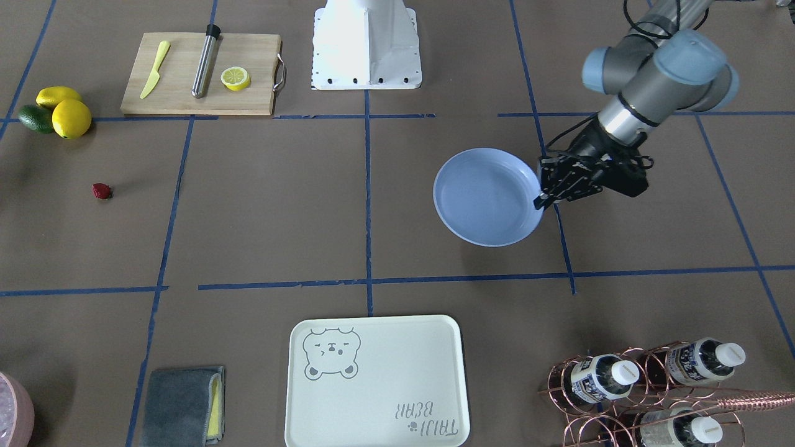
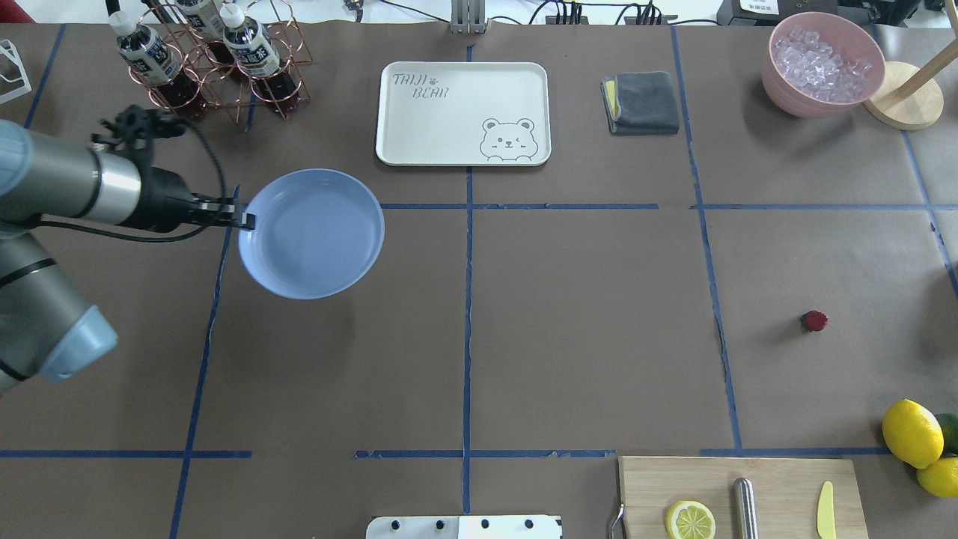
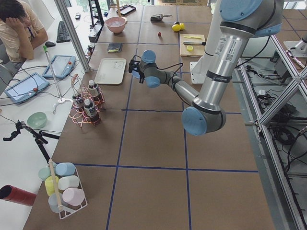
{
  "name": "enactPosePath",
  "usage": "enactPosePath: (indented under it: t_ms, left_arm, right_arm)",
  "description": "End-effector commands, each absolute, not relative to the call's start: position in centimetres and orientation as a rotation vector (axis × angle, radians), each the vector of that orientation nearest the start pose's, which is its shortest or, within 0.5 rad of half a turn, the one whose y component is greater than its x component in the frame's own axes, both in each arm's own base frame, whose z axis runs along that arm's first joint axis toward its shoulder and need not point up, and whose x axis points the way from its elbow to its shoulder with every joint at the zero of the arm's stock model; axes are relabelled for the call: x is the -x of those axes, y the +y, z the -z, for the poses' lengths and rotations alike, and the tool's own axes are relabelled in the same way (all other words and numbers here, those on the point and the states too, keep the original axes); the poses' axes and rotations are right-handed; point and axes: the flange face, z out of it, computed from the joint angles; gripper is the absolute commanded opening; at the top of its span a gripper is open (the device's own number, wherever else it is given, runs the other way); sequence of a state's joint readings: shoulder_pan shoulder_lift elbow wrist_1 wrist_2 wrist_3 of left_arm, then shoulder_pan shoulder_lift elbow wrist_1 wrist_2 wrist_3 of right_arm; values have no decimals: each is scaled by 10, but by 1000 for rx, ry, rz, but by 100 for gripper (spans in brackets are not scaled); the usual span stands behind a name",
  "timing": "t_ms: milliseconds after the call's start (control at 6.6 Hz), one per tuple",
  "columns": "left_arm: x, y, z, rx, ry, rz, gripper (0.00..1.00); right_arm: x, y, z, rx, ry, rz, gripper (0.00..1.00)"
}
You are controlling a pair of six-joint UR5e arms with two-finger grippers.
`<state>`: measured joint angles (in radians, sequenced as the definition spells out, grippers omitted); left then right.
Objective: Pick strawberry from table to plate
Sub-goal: 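Slide the blue plate with the left gripper toward the table center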
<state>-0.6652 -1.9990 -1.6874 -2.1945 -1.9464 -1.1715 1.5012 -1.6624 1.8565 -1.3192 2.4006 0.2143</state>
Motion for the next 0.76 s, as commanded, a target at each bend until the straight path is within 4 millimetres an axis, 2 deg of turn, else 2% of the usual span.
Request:
enactPosePath:
  t_ms: [0, 303, 606]
  left_arm:
    - [-539, -428, -264, -282, 1136, 16, 0]
    - [-550, -417, -275, -276, 1127, 3, 0]
    - [-554, -416, -282, -271, 1116, -2, 0]
  right_arm:
    - [-28, -467, -529, -297, -866, 47, 100]
    - [-28, -467, -529, -295, -866, 44, 100]
    - [-28, -467, -530, -293, -866, 43, 100]
